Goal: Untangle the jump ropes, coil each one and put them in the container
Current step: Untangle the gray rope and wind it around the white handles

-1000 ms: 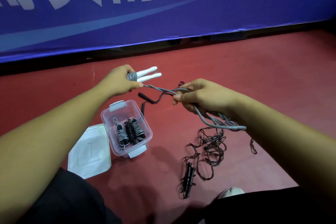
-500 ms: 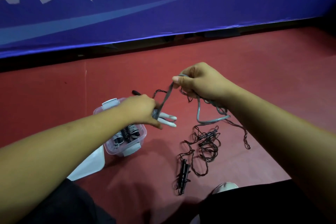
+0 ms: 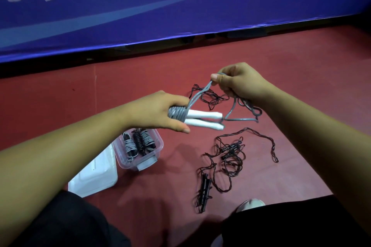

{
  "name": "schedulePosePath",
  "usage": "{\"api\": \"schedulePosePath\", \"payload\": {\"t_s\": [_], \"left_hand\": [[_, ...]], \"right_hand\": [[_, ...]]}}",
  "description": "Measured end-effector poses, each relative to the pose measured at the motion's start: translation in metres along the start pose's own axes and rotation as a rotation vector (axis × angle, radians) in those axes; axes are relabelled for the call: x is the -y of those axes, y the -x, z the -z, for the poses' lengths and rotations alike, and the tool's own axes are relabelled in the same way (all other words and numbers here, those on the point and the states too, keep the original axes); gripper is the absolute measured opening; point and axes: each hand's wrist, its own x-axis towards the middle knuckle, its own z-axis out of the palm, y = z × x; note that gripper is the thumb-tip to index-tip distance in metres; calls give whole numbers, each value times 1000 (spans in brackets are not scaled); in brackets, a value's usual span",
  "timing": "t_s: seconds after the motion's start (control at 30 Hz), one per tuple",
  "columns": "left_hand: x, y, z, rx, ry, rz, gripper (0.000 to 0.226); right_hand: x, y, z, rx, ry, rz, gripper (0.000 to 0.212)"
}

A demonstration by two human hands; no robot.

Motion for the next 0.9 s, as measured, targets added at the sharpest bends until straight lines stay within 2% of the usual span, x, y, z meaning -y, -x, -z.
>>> {"api": "schedulePosePath", "payload": {"t_s": [0.1, 0.17, 0.23, 0.3, 0.37, 0.5, 0.57, 0.67, 0.8, 0.9], "left_hand": [[-8, 3, 5, -50, 294, 57, 27], [-12, 2, 7, -128, 469, 65, 23], [-15, 0, 9, -276, 633, 81, 35], [-13, -2, 15, -386, 842, 103, 48], [-9, -3, 22, -427, 1015, 136, 56], [1, -8, 29, -491, 1299, 370, 18], [7, -8, 31, -543, 1431, 460, 16], [17, -8, 35, -616, 1374, 501, 16], [32, -7, 42, -697, 1273, 503, 14], [45, -6, 44, -737, 1185, 528, 11]], "right_hand": [[-6, -1, 0, 6, 33, -13, 40], [-9, 0, -6, 42, -2, -38, 30], [-9, 2, -15, 116, -172, -70, 11], [-6, 2, -22, 191, -352, -93, 13], [-2, 1, -25, 252, -460, -119, 18], [7, 7, -37, 386, -431, -150, 13], [12, 11, -46, 440, -491, -198, 25], [20, 12, -48, 481, -562, -228, 39], [24, 13, -47, 484, -574, -236, 18], [26, 15, -48, 509, -553, -229, 15]]}}
